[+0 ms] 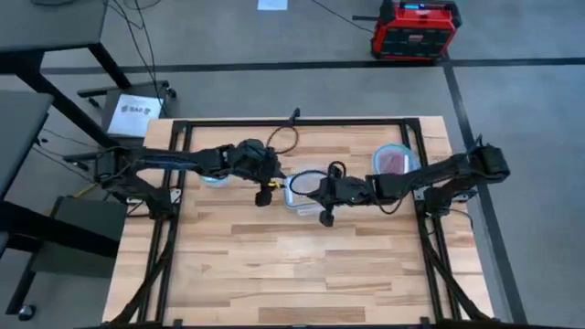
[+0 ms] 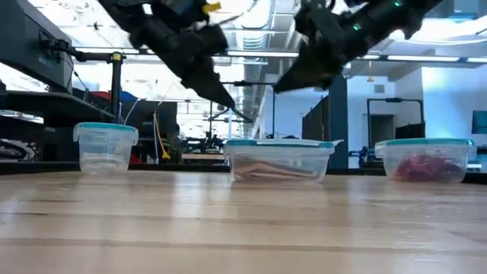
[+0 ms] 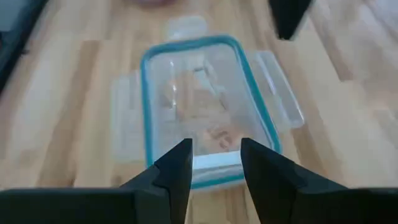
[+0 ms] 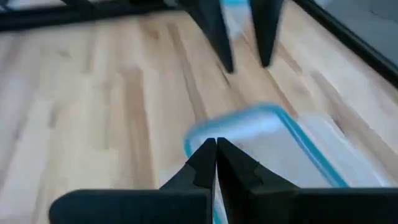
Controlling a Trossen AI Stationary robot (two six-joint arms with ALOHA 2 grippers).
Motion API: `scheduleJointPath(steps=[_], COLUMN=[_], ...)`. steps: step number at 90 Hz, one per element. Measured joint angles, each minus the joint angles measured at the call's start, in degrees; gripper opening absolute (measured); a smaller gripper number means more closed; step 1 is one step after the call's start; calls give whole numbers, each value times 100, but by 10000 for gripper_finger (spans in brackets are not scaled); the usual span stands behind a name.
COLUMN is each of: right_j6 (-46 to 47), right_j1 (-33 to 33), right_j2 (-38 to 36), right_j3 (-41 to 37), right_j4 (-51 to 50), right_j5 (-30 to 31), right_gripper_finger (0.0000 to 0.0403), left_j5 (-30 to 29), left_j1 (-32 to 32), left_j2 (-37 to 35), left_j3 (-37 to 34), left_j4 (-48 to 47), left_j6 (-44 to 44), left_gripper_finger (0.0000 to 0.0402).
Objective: Sort candy
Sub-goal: Close the rectangular transparent bin
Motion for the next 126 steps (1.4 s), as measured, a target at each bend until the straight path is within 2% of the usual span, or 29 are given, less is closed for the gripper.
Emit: scheduleJointPath(steps=[21,29,51,63,69,78,89,98,112,126], right_j6=[893,991,1120,1251,1246,1086,601,402,424,685], right_j1=[60,-61,-347,-435,-441,-420,-218,-81,-73,-139], right_j2=[226,277,287,287,287,287,287,283,283,283], right_j3=[-661,-648,-655,-655,-655,-655,-655,-655,-655,-655], right_j4=[425,536,6,-148,-133,52,723,1118,971,622], right_j5=[102,106,126,575,845,869,829,781,775,492], right_gripper_finger=[0,0,0,0,0,0,0,0,0,0], left_j5=[-45,-52,-128,106,211,299,246,-106,-855,-928], left_j1=[122,133,-64,-372,-588,-843,-987,-1028,-917,-539], left_j2=[837,923,924,928,949,944,941,910,887,887], left_j3=[396,396,368,361,349,367,677,1018,1199,1142], left_j4=[-302,-515,-868,-675,-420,33,-248,-920,-1598,-1795], left_j6=[-57,-165,-498,-872,-961,-999,-938,-642,-1,136], left_gripper_finger=[123,123,123,123,123,123,123,123,123,123])
